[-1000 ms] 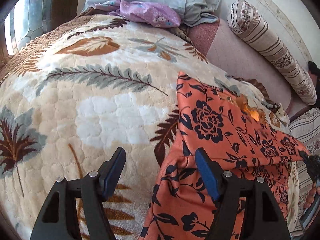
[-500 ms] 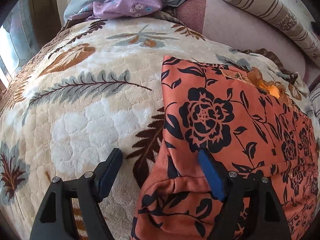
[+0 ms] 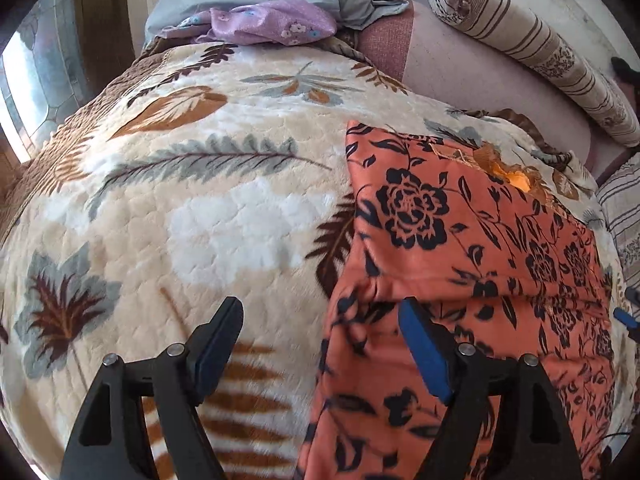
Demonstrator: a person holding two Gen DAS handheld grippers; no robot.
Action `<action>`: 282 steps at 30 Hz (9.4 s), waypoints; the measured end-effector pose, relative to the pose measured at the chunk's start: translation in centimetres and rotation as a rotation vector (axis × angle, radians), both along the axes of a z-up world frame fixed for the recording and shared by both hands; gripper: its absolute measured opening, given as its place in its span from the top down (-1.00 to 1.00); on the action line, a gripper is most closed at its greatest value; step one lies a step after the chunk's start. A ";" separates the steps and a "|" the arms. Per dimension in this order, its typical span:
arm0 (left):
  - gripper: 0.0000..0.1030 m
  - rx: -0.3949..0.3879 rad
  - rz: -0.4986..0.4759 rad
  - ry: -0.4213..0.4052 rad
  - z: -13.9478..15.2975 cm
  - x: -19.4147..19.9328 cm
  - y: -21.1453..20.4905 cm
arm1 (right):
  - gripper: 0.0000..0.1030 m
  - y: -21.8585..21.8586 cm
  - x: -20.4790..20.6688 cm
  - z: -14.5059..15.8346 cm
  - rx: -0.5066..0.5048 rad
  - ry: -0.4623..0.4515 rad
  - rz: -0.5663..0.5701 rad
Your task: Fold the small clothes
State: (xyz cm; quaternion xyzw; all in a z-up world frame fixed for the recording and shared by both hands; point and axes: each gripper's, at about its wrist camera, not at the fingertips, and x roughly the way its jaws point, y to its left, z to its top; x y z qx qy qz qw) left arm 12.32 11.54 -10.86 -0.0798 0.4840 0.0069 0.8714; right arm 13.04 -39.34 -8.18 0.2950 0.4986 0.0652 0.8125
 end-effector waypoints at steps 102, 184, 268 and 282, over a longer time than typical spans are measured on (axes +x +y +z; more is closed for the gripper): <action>0.70 -0.098 -0.114 0.086 1.0 9.8 -4.4 | 0.57 1.6 5.1 -2.6 -0.111 0.086 0.232; -0.49 0.018 -0.019 0.007 1.0 -12.6 -3.4 | -0.76 6.9 -13.8 0.5 -0.153 -0.035 0.125; -0.63 0.184 -0.271 0.089 -0.6 -7.6 -20.6 | -0.45 -3.2 -14.8 -5.0 0.242 0.125 0.080; -0.83 0.174 -0.241 0.027 -1.6 -8.8 -19.6 | -0.88 -8.4 -16.0 -2.2 0.200 0.023 -0.076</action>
